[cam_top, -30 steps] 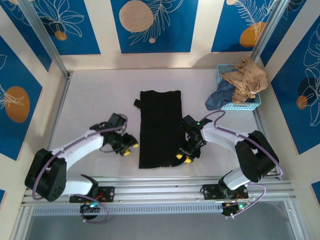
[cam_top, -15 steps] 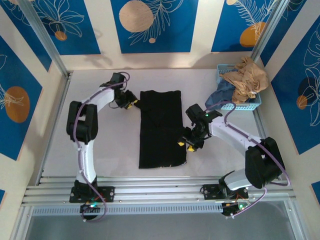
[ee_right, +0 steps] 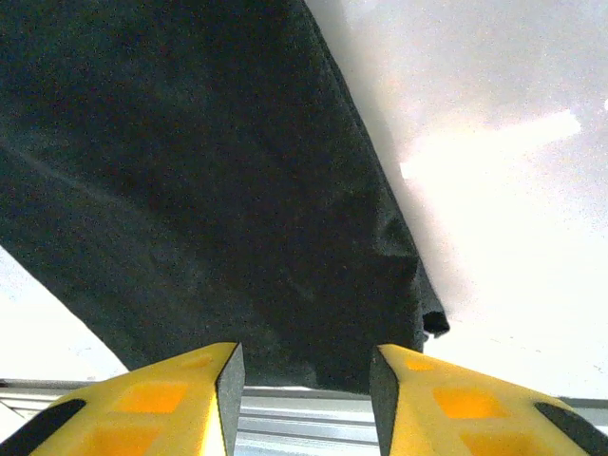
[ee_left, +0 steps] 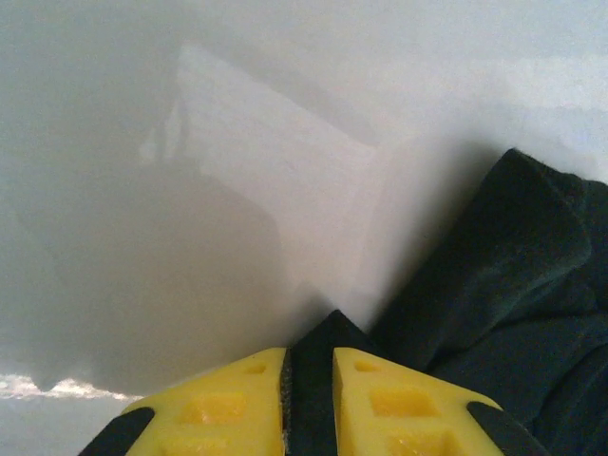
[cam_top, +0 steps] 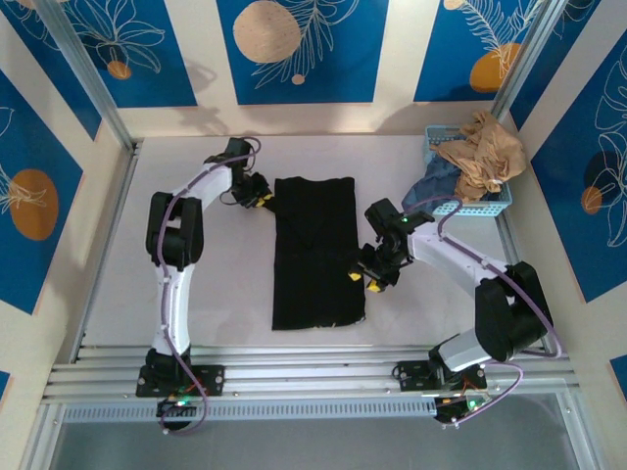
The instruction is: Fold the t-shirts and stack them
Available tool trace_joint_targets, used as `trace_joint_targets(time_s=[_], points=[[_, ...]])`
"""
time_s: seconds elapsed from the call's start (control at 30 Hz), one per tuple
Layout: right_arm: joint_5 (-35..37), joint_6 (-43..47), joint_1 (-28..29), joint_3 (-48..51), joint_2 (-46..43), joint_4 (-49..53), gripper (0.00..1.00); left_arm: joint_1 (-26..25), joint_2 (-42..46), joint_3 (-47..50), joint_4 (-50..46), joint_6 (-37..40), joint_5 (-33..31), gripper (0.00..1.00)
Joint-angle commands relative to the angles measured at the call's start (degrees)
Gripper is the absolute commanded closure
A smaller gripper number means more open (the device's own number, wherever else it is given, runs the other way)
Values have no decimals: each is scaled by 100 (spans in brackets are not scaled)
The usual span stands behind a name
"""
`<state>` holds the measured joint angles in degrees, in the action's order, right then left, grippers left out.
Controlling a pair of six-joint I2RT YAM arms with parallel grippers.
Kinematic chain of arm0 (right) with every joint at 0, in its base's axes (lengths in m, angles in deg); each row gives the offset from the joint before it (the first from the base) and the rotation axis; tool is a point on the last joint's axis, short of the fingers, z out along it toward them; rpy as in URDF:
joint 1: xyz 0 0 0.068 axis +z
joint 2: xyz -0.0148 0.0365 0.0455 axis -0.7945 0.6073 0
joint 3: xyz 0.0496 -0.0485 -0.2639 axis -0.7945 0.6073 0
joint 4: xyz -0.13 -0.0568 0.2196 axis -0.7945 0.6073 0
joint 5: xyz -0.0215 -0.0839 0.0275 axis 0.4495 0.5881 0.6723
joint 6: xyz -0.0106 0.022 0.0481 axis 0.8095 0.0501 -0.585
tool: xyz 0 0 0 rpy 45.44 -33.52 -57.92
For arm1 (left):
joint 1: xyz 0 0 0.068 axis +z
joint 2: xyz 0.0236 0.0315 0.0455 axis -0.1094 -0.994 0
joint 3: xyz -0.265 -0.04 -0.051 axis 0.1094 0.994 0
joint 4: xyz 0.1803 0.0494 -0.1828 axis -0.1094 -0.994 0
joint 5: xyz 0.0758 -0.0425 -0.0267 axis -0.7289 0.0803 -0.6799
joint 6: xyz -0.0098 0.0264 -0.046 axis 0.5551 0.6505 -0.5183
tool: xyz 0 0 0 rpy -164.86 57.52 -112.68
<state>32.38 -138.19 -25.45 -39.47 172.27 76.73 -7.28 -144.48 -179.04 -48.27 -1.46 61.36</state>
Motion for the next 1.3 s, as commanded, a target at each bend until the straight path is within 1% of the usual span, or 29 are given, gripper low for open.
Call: trace_joint_targets(time_s=[0.0,0.03,0.07,0.13,0.2,0.23,0.3,0.47,0.53,0.6,0.73,0.83,1.07,1.27], points=[[-130,105,-43,-220,104,30,57,-50,-117,-353,-363,272,-179,68],[-130,107,-44,-243,130,30,58,-73,-113,-393,-410,325,-216,65],[-137,111,-44,-243,140,28,58,-90,-147,-462,-519,388,-269,63],[-160,111,-44,-235,151,10,58,-123,-321,-820,-1078,516,-460,63],[-163,95,-43,-212,151,-2,58,-183,-566,-1327,-1786,672,-741,64],[-175,94,-44,-194,150,-15,58,-230,-619,-1492,-1969,742,-929,63],[-187,65,-44,-154,135,-34,58,-295,-589,-1481,-1941,799,-1036,61],[-223,24,-42,-75,118,-85,58,-347,-843,-1698,-2134,722,-1070,61],[-215,12,-44,-60,91,-86,58,-360,-901,-1715,-2081,703,-1058,63],[-218,15,-44,-36,64,-88,58,-374,-946,-1706,-1951,698,-1004,69],[-214,-4,-57,21,2,-66,58,-436,-862,-1719,-1781,649,-1033,91],[-200,-5,-77,65,-55,-68,57,-513,-602,-1706,-1673,637,-1098,100],[-189,31,-158,109,-96,-65,58,-722,-41,-1721,-1479,528,-1129,100],[-209,39,-171,115,-111,-69,58,-870,-107,-2166,-1602,465,-1067,100]])
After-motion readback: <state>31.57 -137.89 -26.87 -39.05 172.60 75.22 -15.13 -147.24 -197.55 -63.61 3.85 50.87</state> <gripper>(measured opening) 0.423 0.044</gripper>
